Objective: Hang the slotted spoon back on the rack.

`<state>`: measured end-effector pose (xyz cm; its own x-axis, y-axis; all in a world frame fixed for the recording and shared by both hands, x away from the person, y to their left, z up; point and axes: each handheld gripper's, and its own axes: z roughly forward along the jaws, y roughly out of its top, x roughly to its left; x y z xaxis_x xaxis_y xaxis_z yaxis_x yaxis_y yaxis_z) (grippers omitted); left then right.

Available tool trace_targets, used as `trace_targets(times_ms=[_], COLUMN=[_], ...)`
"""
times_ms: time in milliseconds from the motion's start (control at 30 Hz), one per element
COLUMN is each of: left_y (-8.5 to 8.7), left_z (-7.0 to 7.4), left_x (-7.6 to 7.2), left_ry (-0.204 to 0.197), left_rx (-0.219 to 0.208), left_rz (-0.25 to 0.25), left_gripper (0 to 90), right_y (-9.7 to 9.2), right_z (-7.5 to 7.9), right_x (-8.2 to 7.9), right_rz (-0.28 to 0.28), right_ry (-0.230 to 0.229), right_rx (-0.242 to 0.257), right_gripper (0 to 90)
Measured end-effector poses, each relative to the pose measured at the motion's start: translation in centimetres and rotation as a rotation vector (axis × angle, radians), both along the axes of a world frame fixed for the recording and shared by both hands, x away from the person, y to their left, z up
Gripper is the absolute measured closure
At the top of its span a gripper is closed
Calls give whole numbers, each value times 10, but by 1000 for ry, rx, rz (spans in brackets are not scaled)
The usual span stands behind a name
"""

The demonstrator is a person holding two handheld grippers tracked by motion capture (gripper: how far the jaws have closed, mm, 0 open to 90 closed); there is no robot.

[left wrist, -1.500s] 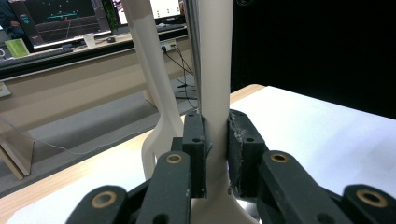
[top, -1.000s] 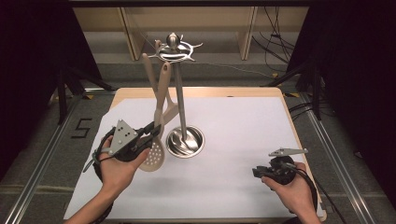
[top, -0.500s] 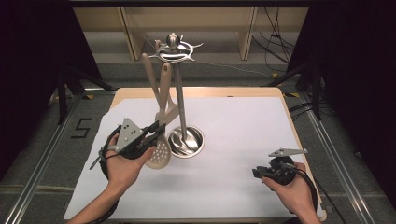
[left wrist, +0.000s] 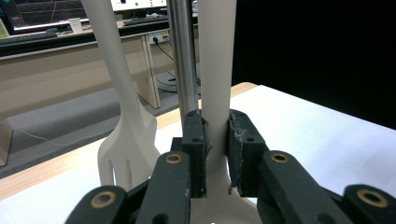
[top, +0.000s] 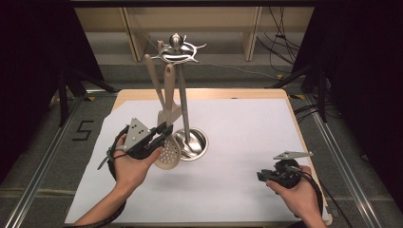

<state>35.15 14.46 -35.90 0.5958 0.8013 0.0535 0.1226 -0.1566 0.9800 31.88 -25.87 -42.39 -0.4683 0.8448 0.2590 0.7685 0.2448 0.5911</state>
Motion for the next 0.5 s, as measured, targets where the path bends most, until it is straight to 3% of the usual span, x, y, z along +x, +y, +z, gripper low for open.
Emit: trace_targets(times_ms=[33, 100, 167, 233, 367, 400, 500], left_y=[0, -1, -2, -3, -4, -4, -5], left_z=[0, 0, 0, -1, 0, 0, 0], left_x=[0, 1, 2, 2, 3, 3, 3], left_ry=[0, -1, 3, 6, 10, 11, 11], left_rx=[2, 3, -2, -5, -1, -1, -1], left_rz=[-1, -1, -2, -4, -9, -9, -12], left_gripper=[778, 778, 778, 777, 776, 776, 775], right_y=[3, 3, 2, 2, 2, 0, 0], right_z=[-1, -1, 0, -1, 1, 0, 0], right_x=[-2, -1, -1, -1, -2, -1, 0], right_rz=[-47, -31, -27, -28, -39, -5, -2], right_ry=[-23, -35, -19, -30, -10, 19, 4], right_rx=[-15, -22, -37, -23, -37, 13, 3], right_gripper=[736, 735, 735, 735, 733, 733, 732])
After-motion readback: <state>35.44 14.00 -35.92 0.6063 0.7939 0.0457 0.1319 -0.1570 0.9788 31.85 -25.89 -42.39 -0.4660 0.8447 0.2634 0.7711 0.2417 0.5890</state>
